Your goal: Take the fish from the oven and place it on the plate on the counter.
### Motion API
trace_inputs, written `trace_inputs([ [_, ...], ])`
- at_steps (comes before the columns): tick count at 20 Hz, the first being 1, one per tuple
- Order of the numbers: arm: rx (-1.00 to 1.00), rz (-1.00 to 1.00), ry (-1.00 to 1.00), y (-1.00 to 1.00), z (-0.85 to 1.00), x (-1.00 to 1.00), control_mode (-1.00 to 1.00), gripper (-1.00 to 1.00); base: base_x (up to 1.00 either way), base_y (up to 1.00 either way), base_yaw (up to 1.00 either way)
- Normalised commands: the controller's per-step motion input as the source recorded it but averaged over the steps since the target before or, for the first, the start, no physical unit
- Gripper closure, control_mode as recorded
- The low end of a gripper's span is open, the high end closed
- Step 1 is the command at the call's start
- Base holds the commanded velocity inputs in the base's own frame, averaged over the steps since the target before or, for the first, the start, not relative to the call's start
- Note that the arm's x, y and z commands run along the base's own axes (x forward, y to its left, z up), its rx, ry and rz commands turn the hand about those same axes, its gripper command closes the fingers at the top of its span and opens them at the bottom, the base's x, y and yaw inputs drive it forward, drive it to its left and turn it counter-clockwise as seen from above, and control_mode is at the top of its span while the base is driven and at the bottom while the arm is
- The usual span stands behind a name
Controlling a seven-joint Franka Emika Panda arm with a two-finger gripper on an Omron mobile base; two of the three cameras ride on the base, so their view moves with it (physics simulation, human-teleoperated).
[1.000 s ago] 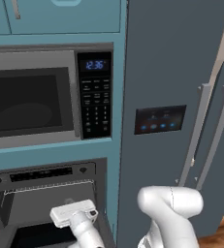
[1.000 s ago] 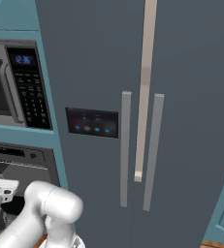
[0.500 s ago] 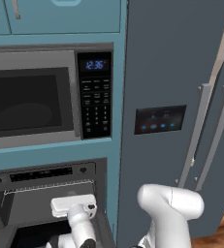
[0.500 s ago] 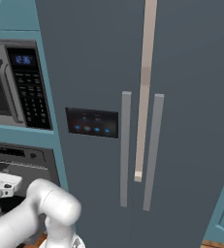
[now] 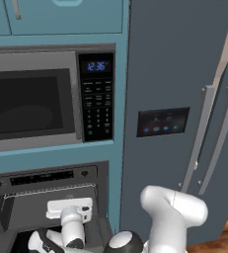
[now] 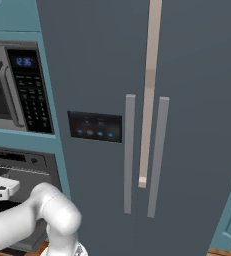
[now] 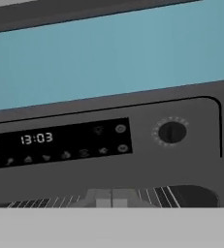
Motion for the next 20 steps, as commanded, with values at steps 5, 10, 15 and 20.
trace_inputs([
  [5, -0.11, 0.00, 0.00, 0.02, -0.30, 0.09, -1.00, 1.00, 0.00, 0.00, 0.00],
  [10, -0.09, 0.00, 0.00, 0.00, -0.31, 0.03, -1.00, 1.00, 0.00, 0.00, 0.00],
  [15, -0.07, 0.00, -0.07, 0.02, -0.38, 0.06, -1.00, 1.00, 0.00, 0.00, 0.00],
  [20, 0.00, 0.00, -0.07, 0.00, -0.13, 0.21, -1.00, 1.00, 0.00, 0.00, 0.00],
])
